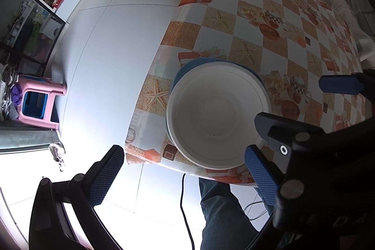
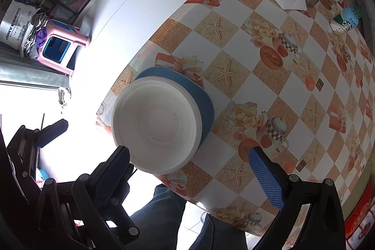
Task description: Organize plates and bowls
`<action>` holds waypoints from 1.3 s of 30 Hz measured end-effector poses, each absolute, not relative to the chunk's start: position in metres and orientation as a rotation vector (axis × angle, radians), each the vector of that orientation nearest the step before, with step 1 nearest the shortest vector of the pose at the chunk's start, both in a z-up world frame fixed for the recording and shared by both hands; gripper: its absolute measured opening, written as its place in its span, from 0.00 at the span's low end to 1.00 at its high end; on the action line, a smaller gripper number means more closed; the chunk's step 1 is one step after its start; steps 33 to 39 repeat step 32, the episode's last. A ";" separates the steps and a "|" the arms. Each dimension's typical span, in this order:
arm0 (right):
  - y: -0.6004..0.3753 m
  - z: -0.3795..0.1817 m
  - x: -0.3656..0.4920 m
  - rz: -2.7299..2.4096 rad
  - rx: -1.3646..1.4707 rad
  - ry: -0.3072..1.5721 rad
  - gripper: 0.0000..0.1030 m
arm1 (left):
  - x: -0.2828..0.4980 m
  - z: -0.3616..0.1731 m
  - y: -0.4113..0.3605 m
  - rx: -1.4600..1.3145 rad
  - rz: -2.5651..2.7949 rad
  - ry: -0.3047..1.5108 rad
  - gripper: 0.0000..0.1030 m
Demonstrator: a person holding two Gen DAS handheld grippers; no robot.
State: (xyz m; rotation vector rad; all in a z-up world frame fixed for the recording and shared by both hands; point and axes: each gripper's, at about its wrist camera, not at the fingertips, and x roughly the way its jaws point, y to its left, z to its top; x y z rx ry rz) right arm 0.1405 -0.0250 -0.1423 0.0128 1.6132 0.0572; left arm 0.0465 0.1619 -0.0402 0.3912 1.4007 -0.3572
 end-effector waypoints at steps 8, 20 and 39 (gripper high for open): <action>-0.023 -0.143 0.139 0.060 0.009 1.615 0.99 | 0.046 -0.039 0.163 0.395 -0.354 1.398 1.00; -0.025 -0.144 0.138 0.058 0.020 1.618 0.99 | 0.046 -0.038 0.160 0.417 -0.343 1.400 1.00; -0.030 -0.147 0.139 0.062 0.039 1.623 0.99 | 0.049 -0.031 0.159 0.372 -0.334 1.370 1.00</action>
